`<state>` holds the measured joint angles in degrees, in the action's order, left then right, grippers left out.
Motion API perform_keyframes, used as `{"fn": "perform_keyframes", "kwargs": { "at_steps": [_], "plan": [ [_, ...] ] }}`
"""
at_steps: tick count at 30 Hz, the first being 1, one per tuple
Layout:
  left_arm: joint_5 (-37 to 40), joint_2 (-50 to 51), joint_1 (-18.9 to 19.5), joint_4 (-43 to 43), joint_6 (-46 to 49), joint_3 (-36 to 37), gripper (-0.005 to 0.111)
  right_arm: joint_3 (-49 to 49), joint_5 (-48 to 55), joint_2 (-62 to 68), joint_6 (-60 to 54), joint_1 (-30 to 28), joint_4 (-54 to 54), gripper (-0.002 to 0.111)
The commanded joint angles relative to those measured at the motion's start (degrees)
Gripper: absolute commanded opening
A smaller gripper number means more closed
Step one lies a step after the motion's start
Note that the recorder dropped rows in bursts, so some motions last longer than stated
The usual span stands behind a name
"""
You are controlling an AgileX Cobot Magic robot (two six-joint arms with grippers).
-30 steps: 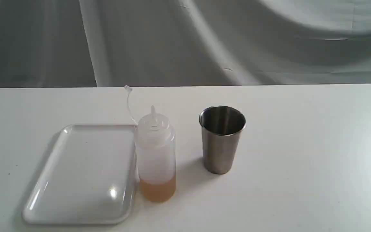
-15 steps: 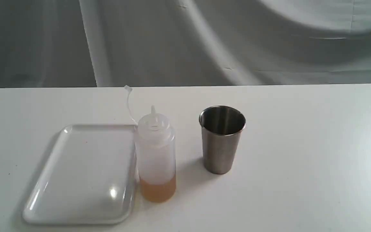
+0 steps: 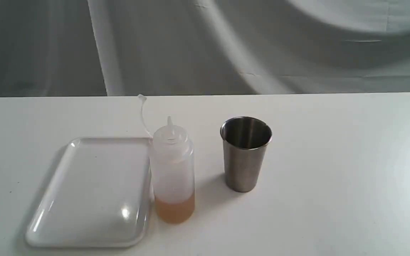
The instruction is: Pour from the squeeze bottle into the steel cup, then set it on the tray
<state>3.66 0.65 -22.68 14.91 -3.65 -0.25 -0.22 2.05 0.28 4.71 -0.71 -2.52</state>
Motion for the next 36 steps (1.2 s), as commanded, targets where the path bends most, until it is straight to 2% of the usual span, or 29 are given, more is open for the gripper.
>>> {"fn": "perform_keyframes", "kwargs": {
  "at_steps": [1, 5, 6, 10, 15, 21, 25, 30, 36],
  "plan": [
    [-0.37, 0.18, 0.11, -0.14, -0.18, 0.25, 0.008, 0.22, -5.92, -0.28, 0.16, -0.49, -11.15, 0.0],
    [-0.37, 0.18, 0.11, -0.14, -0.18, 0.25, 0.008, 0.22, -8.76, -0.28, 1.84, -0.49, -27.99, 0.0],
    [-0.37, 0.18, 0.11, -0.14, -0.18, 0.25, 0.008, 0.22, -8.76, -0.28, 1.69, -0.49, -29.41, 0.0],
    [-0.37, 0.18, 0.11, -0.14, -0.18, 0.25, 0.008, 0.12, -3.42, -0.28, 0.64, -0.49, -23.4, 0.0],
    [-0.37, 0.18, 0.11, -0.14, -0.18, 0.25, 0.008, -6.4, 6.6, 0.42, -0.26, -0.49, -17.51, 0.0],
    [-0.37, 0.18, 0.11, -0.14, -0.18, 0.25, 0.008, -19.54, 17.37, 13.62, -3.44, -0.49, -6.0, 0.0],
    [-0.37, 0.18, 0.11, -0.14, -0.18, 0.25, 0.008, -27.6, 18.03, 22.99, -12.01, -0.49, -6.19, 0.0],
    [-0.37, 0.18, 0.11, -0.14, -0.18, 0.25, 0.008, -38.6, 19.75, 34.67, -26.44, -0.36, -15.16, 0.0],
    [-0.37, 0.18, 0.11, -0.14, -0.18, 0.25, 0.008, -48.11, 20.67, 43.06, -34.1, -0.36, -20.82, 0.0]
  ]
}}
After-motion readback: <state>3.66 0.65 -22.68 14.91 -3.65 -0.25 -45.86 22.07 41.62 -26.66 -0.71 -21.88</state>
